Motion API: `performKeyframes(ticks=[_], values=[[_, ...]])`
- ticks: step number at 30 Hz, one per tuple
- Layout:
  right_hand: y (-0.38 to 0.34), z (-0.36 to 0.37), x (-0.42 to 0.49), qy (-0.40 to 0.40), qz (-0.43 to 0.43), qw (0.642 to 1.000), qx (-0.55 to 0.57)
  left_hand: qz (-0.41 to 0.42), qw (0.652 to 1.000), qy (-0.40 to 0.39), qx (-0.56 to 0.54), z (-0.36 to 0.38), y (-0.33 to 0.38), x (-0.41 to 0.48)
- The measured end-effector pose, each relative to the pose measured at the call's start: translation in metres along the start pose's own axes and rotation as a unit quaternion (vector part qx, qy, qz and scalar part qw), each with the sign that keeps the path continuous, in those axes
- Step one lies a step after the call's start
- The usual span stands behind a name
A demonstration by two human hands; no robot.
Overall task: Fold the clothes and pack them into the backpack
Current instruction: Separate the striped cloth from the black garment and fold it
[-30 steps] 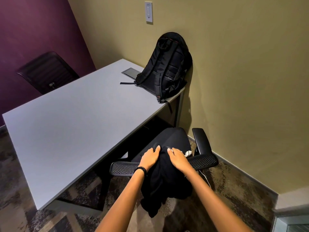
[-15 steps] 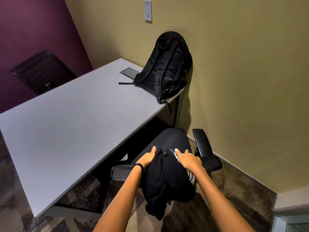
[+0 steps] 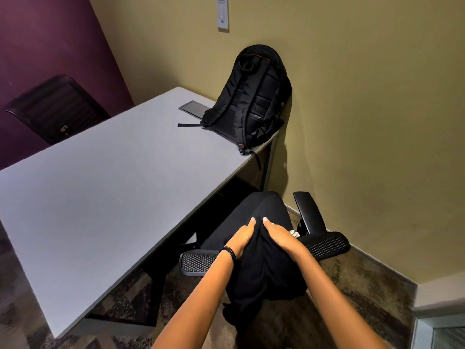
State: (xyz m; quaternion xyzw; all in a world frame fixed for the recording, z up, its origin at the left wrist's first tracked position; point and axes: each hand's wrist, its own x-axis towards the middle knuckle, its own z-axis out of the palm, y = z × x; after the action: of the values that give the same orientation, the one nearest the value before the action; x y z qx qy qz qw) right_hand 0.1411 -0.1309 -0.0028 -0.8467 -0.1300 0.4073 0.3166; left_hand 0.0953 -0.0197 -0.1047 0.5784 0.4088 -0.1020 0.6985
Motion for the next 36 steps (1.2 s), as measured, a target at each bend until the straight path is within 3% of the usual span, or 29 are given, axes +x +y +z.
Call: performKeyframes(ticks=[7, 10, 15, 23, 30, 36], values=[[0.021, 0.015, 0.026, 0.034, -0.043, 0.996, 0.072, 0.072, 0.993, 0.057, -0.070, 0.016, 0.008, -0.032], [-0.007, 0.013, -0.015, 0.058, -0.041, 0.996, 0.055, 0.077, 0.991, 0.074, -0.084, 0.013, 0.005, -0.029], [-0.014, 0.012, -0.034, 0.072, -0.051, 0.995, 0.056, 0.114, 0.988, 0.097, -0.033, 0.015, 0.046, -0.117], [-0.036, 0.018, -0.059, 0.071, -0.130, 0.988, 0.043, 0.167, 0.966, 0.198, -0.025, 0.003, 0.046, -0.154], [-0.069, 0.030, -0.082, 0.022, -0.204, 0.978, 0.038, 0.202, 0.933, 0.295, -0.051, -0.020, 0.051, -0.185], [-0.096, 0.049, -0.098, -0.022, -0.272, 0.960, 0.066, 0.270, 0.880, 0.375, -0.111, -0.038, 0.052, -0.219]])
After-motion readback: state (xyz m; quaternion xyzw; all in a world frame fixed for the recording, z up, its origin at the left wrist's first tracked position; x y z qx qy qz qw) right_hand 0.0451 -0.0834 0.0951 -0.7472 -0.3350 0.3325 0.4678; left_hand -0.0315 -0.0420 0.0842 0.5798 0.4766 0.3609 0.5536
